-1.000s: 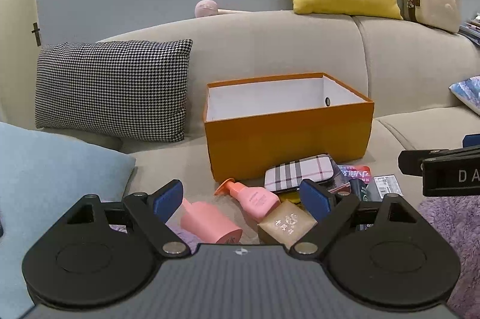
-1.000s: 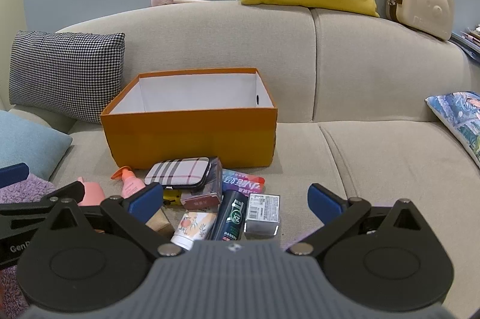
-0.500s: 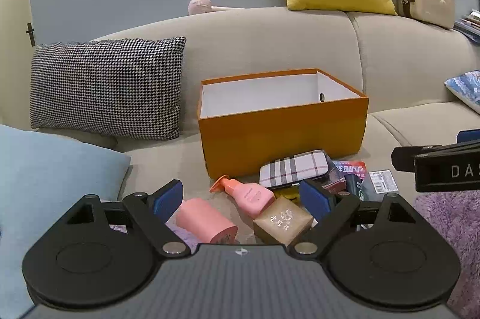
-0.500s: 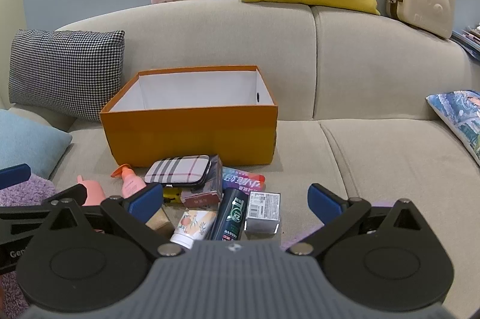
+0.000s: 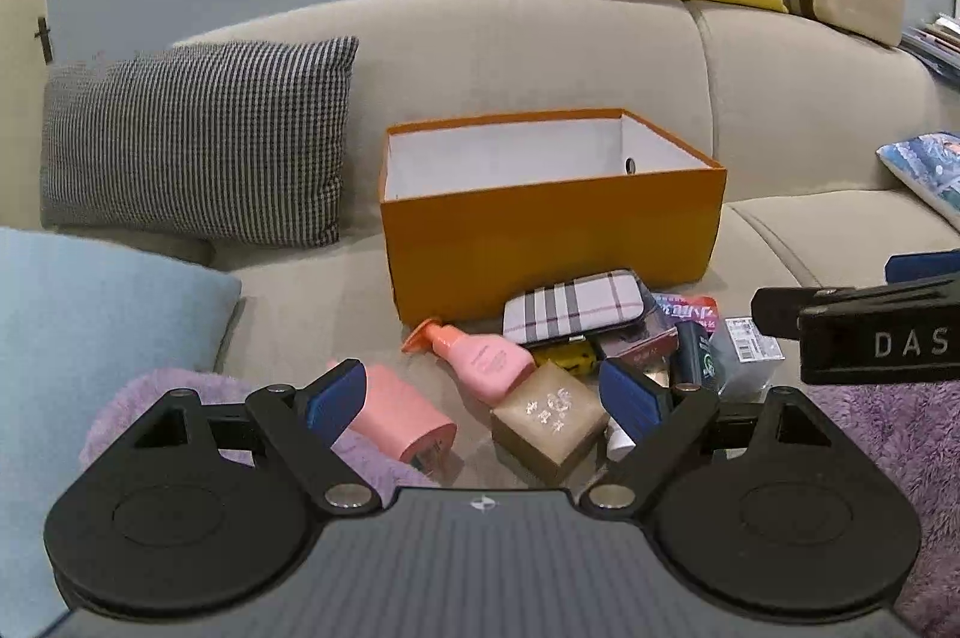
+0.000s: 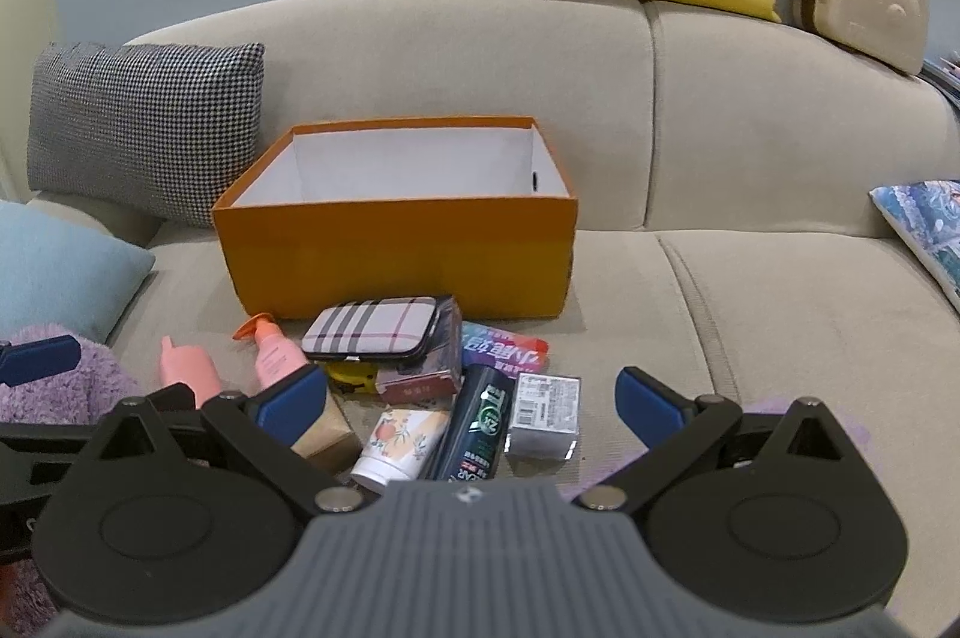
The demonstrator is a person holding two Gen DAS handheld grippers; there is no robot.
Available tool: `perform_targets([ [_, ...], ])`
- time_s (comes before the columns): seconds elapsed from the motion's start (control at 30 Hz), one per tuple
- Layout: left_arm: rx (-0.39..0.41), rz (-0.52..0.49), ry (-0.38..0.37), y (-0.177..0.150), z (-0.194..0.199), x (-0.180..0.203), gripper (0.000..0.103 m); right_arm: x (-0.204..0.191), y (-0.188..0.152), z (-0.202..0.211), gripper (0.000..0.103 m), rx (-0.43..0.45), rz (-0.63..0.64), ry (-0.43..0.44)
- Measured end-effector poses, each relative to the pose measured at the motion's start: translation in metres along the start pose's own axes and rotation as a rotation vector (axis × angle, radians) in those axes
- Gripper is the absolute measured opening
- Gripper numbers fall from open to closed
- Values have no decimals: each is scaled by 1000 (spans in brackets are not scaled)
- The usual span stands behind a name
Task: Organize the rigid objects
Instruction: 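Grasp the pink spouted cup with the left gripper while the right grasps the pink pump bottle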
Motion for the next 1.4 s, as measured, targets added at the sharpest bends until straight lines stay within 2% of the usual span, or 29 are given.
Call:
perform_targets([
  [0.13,-58,54,-30,-4,-8,-11,102,-4,-1,-8,102,-24,4,37],
  [0.17,-73,70,-30,-6,-11,-15,101,-4,-1,-11,101,-30,4,50],
  [0.2,-83,76,-29,-7,-13,-17,95,-6,-2,-14,100,-36,7,62],
  [0.27,-102,78,-16,-8,-19,-24,88,-10,-3,-22,90,-60,16,96],
  [0.37,-140,129,-9,-7,-30,-38,87,-17,-4,-39,77,-115,27,165],
  [0.43,-179,169,-7,-5,-42,-50,82,-25,-3,-52,72,-148,45,211],
  [0.57,-313,316,-2,-2,-73,-76,79,-43,1,-80,55,-193,92,296],
  [0.67,-414,414,1,0,-100,-93,79,-55,6,-101,46,-221,107,374],
  [0.83,-549,469,26,2,-137,-105,79,-81,15,-140,45,-255,193,465],
  [1.07,-668,519,56,-7,-169,-116,80,-117,15,-191,37,-338,333,601],
  [1.3,-729,567,74,-16,-188,-123,82,-138,4,-225,37,-424,372,700],
  [1.4,-755,564,74,-21,-196,-124,83,-140,-3,-232,38,-434,402,707],
])
Point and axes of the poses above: each gripper's, at about its wrist camera, not at the fingertips, and z roughly against the way its jaws point, x to its right, y to its top, the point moved 1 cm from there along -z, roughly the way its jaws point, and after that the axes turned 15 degrees about x, right-handed, at the moved point
